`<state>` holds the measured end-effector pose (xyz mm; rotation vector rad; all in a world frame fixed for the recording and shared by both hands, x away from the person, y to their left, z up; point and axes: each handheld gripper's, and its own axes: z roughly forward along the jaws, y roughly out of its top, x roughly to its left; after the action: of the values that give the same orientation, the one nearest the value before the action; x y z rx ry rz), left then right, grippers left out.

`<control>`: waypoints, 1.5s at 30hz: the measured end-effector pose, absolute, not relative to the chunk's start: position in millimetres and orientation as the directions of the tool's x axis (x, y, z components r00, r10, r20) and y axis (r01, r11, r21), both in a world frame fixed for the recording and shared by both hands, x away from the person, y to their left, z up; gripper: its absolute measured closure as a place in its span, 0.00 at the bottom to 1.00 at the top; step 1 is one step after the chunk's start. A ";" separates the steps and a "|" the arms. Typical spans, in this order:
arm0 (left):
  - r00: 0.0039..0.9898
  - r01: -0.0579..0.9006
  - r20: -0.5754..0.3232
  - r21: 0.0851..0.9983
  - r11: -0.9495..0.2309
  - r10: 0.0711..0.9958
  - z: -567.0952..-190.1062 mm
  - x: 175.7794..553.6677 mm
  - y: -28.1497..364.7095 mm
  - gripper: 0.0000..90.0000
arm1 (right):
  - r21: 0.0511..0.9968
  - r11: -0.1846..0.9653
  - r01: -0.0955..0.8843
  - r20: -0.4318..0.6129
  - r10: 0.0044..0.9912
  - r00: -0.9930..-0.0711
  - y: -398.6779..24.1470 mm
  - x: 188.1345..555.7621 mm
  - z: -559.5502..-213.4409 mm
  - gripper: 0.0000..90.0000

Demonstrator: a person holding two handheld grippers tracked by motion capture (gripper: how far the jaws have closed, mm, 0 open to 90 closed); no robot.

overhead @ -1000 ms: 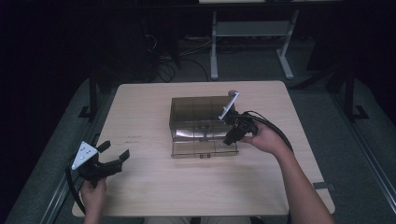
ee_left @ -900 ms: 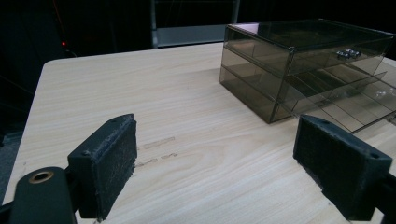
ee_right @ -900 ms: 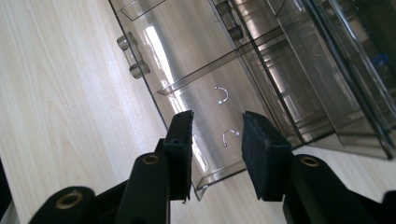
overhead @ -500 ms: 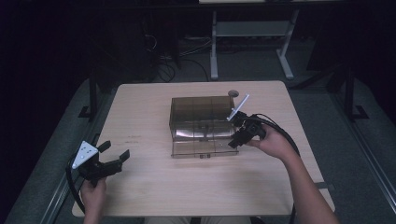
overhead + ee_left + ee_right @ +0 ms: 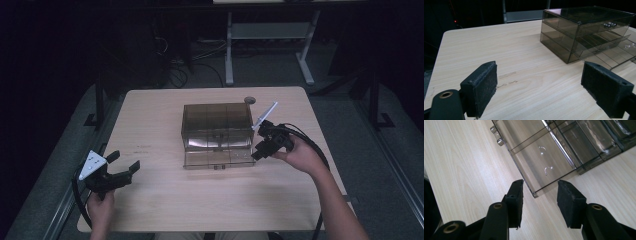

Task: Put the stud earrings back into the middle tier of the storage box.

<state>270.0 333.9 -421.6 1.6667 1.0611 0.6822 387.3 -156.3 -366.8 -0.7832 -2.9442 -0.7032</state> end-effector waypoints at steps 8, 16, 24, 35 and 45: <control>0.452 0.325 -0.051 0.939 -0.112 0.891 -421.5 269.8 334.7 0.14 | 0.428 0.769 0.475 0.121 0.472 -0.873 -162.3 381.3 -366.0 0.59; 0.455 0.324 -0.050 0.939 -0.113 0.889 -421.7 270.0 333.7 0.14 | 0.431 0.755 0.495 0.126 0.493 -0.861 -174.3 371.3 -371.1 0.56; 0.457 0.327 -0.049 0.938 -0.117 0.888 -421.6 269.8 332.9 0.14 | 0.436 0.742 0.510 0.132 0.507 -0.852 -185.7 362.3 -377.0 0.56; 0.461 0.329 -0.046 0.936 -0.122 0.886 -421.8 269.4 330.9 0.14 | 0.439 0.719 0.539 0.143 0.537 -0.832 -204.2 349.4 -386.8 0.55; 0.464 0.330 -0.044 0.936 -0.126 0.885 -422.5 270.9 329.3 0.14 | 0.440 0.695 0.568 0.158 0.563 -0.811 -219.0 335.6 -400.2 0.54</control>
<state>270.9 329.3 -422.5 1.6863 1.0557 0.6765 335.6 -219.0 -400.2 -0.9614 -2.8821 -0.7544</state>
